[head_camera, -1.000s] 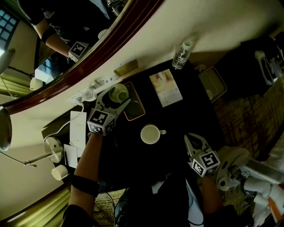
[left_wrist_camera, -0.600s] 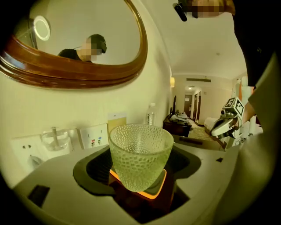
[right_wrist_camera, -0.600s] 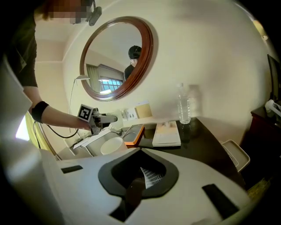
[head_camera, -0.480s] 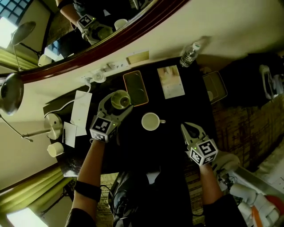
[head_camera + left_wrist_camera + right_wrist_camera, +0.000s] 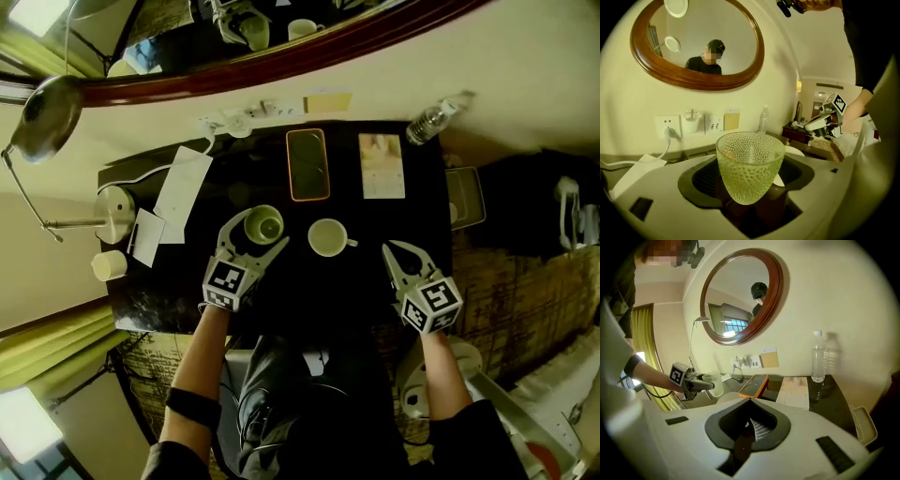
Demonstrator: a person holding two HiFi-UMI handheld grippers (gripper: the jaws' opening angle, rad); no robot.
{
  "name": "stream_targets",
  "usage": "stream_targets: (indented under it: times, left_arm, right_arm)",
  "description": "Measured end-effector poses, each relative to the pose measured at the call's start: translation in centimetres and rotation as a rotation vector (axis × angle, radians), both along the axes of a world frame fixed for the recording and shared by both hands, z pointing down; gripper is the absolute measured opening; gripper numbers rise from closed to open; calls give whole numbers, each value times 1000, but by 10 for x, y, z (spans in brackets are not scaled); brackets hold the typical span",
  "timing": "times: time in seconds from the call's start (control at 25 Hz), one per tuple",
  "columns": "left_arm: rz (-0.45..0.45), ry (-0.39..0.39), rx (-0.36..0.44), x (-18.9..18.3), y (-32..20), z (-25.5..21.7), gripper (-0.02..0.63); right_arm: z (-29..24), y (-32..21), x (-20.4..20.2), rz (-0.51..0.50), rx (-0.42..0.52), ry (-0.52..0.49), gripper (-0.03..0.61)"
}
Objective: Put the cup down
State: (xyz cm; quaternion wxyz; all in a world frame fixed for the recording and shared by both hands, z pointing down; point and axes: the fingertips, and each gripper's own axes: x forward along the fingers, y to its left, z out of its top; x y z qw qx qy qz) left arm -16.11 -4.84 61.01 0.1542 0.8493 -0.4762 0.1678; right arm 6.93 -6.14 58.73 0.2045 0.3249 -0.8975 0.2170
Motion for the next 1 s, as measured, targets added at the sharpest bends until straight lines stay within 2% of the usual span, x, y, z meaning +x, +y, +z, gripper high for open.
stream_targets:
  times: [0.52,0.72,0.88,0.92,0.96,1.0]
  left_arm:
    - [-70,-10,-29,2,30,46,374]
    - [-71,-37,-39,6,38,60,374]
    - [-104,-28,-53,7,42,63,380]
    - [-106,-30,-58,7,42,64,387]
    - [-106,-32,-66,7,43,66,428]
    - [-105,-32,-75,8,45,67,440]
  right_arm:
    - [4,1,-6,-83,-1,19,11]
    - [0,3,-4,-86,5,25,11]
    - [-1,6,1,-82,9,15,11]
    - [0,7,3,-82,11,9,11]
    - [1,9,4,-83,12,5,11]
    - [2,10,4,-83,11,4,11]
